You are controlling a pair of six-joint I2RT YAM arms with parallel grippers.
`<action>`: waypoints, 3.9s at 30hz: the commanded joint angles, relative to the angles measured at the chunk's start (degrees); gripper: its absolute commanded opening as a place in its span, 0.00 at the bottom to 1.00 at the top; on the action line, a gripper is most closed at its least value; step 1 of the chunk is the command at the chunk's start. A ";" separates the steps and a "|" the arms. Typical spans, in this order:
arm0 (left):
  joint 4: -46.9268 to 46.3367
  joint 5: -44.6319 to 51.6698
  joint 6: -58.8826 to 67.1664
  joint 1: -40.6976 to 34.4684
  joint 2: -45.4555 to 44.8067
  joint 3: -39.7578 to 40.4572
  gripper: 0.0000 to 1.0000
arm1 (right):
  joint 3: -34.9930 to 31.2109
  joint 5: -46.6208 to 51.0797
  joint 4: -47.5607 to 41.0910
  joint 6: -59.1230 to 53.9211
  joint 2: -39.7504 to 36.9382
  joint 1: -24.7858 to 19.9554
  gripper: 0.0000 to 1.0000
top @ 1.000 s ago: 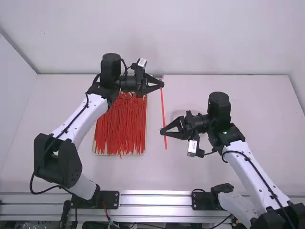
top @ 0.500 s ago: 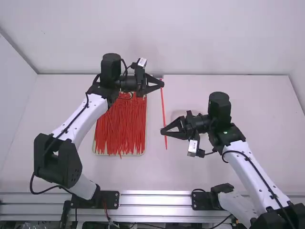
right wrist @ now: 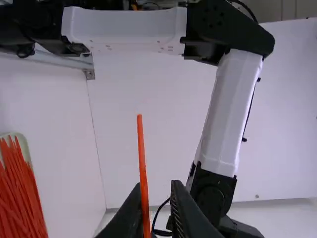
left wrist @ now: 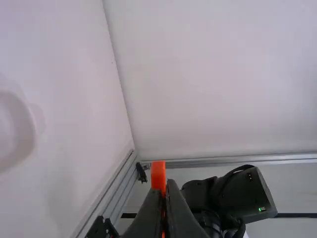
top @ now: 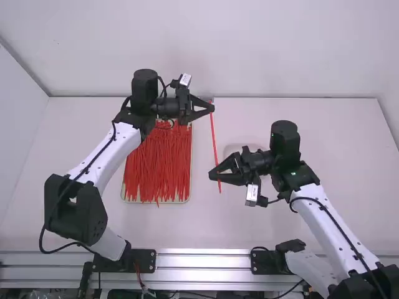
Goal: Fasten the cable tie
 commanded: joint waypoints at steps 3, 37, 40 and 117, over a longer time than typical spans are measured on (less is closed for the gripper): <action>0.24 0.61 1.11 0.35 -0.20 1.33 0.01 | -0.39 -0.98 -0.09 0.44 0.26 -0.33 0.00; -2.47 2.16 5.86 0.24 -0.20 1.31 0.01 | -0.39 1.22 0.22 2.47 0.26 -0.26 0.00; -2.56 2.49 5.90 0.07 -0.20 1.31 0.01 | -0.39 1.18 0.35 1.73 0.26 -0.20 0.00; -3.67 5.60 16.37 -0.52 -0.20 -1.31 0.02 | -0.39 -0.57 28.94 72.11 0.26 1.95 0.00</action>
